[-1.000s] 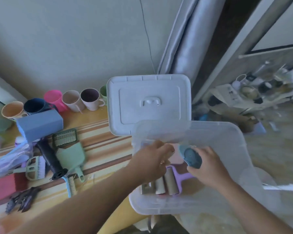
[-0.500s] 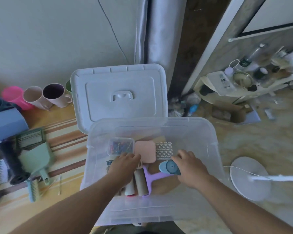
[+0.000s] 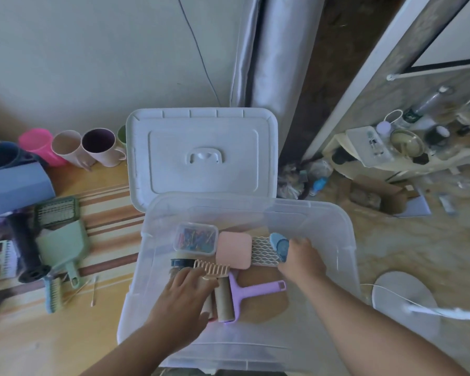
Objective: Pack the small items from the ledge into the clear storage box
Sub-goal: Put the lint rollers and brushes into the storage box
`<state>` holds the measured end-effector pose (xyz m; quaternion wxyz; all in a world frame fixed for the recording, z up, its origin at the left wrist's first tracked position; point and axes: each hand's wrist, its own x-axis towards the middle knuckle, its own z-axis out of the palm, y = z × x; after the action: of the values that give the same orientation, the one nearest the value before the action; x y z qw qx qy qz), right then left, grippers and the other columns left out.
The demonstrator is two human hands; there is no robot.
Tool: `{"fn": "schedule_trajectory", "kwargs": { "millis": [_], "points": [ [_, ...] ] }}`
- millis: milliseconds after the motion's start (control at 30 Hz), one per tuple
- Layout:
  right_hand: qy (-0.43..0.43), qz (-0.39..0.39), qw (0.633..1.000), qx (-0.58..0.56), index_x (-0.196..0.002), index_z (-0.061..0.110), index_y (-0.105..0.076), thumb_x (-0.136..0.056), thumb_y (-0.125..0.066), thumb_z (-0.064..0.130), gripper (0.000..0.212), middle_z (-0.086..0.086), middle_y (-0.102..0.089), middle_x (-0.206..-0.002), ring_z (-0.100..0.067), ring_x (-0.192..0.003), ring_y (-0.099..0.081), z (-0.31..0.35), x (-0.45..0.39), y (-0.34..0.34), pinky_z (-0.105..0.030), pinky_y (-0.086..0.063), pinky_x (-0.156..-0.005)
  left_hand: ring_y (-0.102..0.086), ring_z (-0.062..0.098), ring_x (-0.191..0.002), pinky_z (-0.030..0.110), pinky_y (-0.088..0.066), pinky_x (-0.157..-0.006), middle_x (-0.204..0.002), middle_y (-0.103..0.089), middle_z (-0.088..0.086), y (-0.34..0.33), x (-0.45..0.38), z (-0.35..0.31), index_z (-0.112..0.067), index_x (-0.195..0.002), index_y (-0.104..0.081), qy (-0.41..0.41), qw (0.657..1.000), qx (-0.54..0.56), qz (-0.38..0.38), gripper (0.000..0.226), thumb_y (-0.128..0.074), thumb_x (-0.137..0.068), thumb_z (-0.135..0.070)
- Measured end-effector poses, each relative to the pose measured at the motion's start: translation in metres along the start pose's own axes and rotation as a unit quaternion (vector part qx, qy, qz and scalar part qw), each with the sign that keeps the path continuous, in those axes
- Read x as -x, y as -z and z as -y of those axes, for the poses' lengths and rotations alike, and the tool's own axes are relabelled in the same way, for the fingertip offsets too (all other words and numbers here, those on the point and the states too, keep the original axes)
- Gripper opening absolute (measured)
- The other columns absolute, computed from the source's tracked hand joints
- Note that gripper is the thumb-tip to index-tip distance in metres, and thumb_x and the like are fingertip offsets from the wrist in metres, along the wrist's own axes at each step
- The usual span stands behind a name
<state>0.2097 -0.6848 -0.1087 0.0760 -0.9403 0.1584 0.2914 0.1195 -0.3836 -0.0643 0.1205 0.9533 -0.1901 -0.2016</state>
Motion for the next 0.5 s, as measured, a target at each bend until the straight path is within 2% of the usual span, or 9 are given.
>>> {"fn": "schedule_trajectory", "kwargs": {
  "millis": [67, 133, 200, 267, 367, 433, 500],
  "points": [
    [-0.029, 0.028, 0.999, -0.016, -0.133, 0.015, -0.046, -0.08, -0.08, 0.046, 0.071, -0.011, -0.06, -0.125, -0.034, -0.114, -0.065, -0.001, -0.003, -0.007, -0.037, -0.051, -0.079, -0.05, 0.029, -0.125, 0.039, -0.049, -0.1, -0.133, -0.05, -0.003, -0.003, 0.002, 0.002, -0.039, -0.127, -0.052, 0.002, 1.0, -0.003, 0.004, 0.06, -0.071, -0.07, -0.045],
    [-0.037, 0.046, 0.998, -0.012, -0.151, 0.01, -0.027, -0.084, -0.077, 0.047, 0.092, -0.013, -0.065, -0.129, -0.036, -0.118, -0.065, -0.004, -0.005, -0.014, -0.037, -0.051, -0.08, -0.047, 0.029, -0.129, 0.041, -0.047, -0.104, -0.136, -0.049, -0.003, -0.003, -0.001, 0.003, -0.04, -0.129, -0.051, 0.005, 1.0, -0.004, 0.006, 0.059, -0.07, -0.074, -0.047],
    [-0.028, 0.04, 0.999, -0.006, -0.16, 0.011, -0.01, -0.088, -0.073, 0.053, 0.104, -0.015, -0.067, -0.128, -0.037, -0.116, -0.066, -0.009, -0.005, -0.02, -0.038, -0.05, -0.08, -0.042, 0.029, -0.135, 0.043, -0.043, -0.109, -0.141, -0.046, -0.003, -0.002, -0.003, 0.002, -0.041, -0.132, -0.049, 0.003, 1.0, -0.005, 0.012, 0.059, -0.068, -0.077, -0.049],
    [-0.017, 0.036, 0.999, -0.001, -0.162, 0.016, -0.007, -0.091, -0.07, 0.057, 0.103, -0.015, -0.067, -0.126, -0.036, -0.114, -0.066, -0.012, -0.004, -0.023, -0.038, -0.049, -0.078, -0.038, 0.029, -0.139, 0.045, -0.038, -0.113, -0.145, -0.043, -0.003, -0.003, -0.004, 0.002, -0.042, -0.133, -0.047, 0.003, 1.0, -0.011, 0.022, 0.058, -0.066, -0.079, -0.052],
    [0.005, 0.038, 0.999, -0.004, -0.161, 0.023, -0.013, -0.093, -0.068, 0.058, 0.094, -0.016, -0.056, -0.131, -0.038, -0.116, -0.064, -0.011, -0.002, -0.026, -0.04, -0.05, -0.083, -0.043, 0.03, -0.135, 0.046, -0.042, -0.11, -0.142, -0.049, -0.003, -0.003, -0.001, 0.006, -0.042, -0.13, -0.05, 0.002, 0.999, -0.027, 0.024, 0.06, -0.071, -0.076, -0.053],
    [0.021, 0.048, 0.999, -0.01, -0.161, 0.026, -0.014, -0.093, -0.07, 0.055, 0.093, -0.016, -0.049, -0.136, -0.039, -0.117, -0.063, -0.011, 0.001, -0.028, -0.042, -0.053, -0.088, -0.041, 0.03, -0.137, 0.047, -0.041, -0.112, -0.144, -0.047, -0.003, 0.0, 0.002, 0.01, -0.042, -0.132, -0.05, 0.012, 0.999, -0.032, 0.023, 0.059, -0.069, -0.077, -0.053],
    [0.029, 0.053, 0.998, -0.021, -0.16, 0.027, -0.016, -0.09, -0.074, 0.049, 0.093, -0.015, -0.047, -0.136, -0.038, -0.114, -0.064, -0.011, 0.003, -0.029, -0.04, -0.053, -0.086, -0.039, 0.031, -0.139, 0.049, -0.038, -0.114, -0.146, -0.046, -0.004, 0.007, 0.005, 0.012, -0.042, -0.134, -0.05, 0.039, 0.999, -0.028, 0.021, 0.058, -0.064, -0.079, -0.053]
  ]
}}
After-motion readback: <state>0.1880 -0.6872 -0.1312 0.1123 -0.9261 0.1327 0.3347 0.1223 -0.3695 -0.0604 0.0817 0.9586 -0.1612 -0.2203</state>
